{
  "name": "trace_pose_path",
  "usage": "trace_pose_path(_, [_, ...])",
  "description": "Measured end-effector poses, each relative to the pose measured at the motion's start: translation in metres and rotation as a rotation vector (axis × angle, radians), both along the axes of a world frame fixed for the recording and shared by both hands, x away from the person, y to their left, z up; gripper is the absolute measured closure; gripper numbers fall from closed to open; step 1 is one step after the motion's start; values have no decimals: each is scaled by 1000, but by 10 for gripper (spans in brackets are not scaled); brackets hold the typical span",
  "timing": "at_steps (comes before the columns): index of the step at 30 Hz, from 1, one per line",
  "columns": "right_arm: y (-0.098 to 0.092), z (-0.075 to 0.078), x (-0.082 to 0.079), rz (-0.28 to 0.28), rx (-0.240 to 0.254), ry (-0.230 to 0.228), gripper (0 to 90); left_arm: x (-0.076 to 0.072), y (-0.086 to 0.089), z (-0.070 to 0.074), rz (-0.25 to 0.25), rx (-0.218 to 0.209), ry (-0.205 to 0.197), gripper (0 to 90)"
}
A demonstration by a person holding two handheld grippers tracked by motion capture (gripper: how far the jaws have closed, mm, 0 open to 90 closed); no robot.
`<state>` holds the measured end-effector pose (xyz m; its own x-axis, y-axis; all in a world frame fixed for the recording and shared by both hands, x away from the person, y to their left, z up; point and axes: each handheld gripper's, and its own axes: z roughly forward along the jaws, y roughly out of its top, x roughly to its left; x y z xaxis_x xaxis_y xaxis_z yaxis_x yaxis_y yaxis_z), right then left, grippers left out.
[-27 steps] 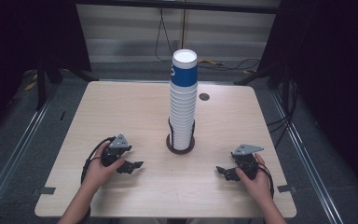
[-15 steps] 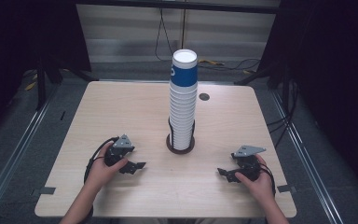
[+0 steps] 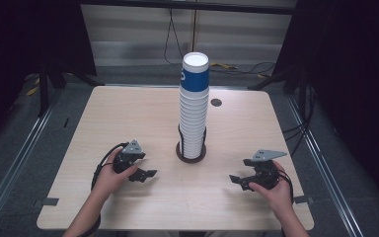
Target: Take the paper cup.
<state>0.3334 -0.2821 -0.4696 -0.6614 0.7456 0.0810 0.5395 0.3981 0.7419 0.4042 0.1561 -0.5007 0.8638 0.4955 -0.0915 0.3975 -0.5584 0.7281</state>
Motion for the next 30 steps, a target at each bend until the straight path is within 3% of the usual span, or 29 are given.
trace_pose_path(8, [9, 21, 9, 13, 2, 1, 128, -3, 1, 10, -18, 8, 0, 162])
trace_pose_path(10, [13, 28, 13, 22, 9, -2, 128, -4, 0, 10, -17, -19, 7, 162])
trace_pose_path(11, [13, 28, 13, 22, 9, -2, 128, -4, 0, 11, -21, -13, 7, 162])
trace_pose_path(14, [18, 30, 18, 38, 24, -2, 129, -3, -3, 17, -29, -62, 22, 162])
trace_pose_path(17, [23, 29, 20, 50, 27, 3, 129, -1, -4, 24, -34, -77, 28, 161])
trace_pose_path(19, [27, 28, 23, 58, 18, 7, 129, 1, -7, 35, -38, -84, 16, 161])
trace_pose_path(25, [36, 30, 27, 70, 24, -2, 129, 5, -9, 51, -62, -82, 9, 161])
trace_pose_path(30, [44, 40, 33, 58, 66, -25, 129, 11, -10, 79, -62, -110, 6, 161])
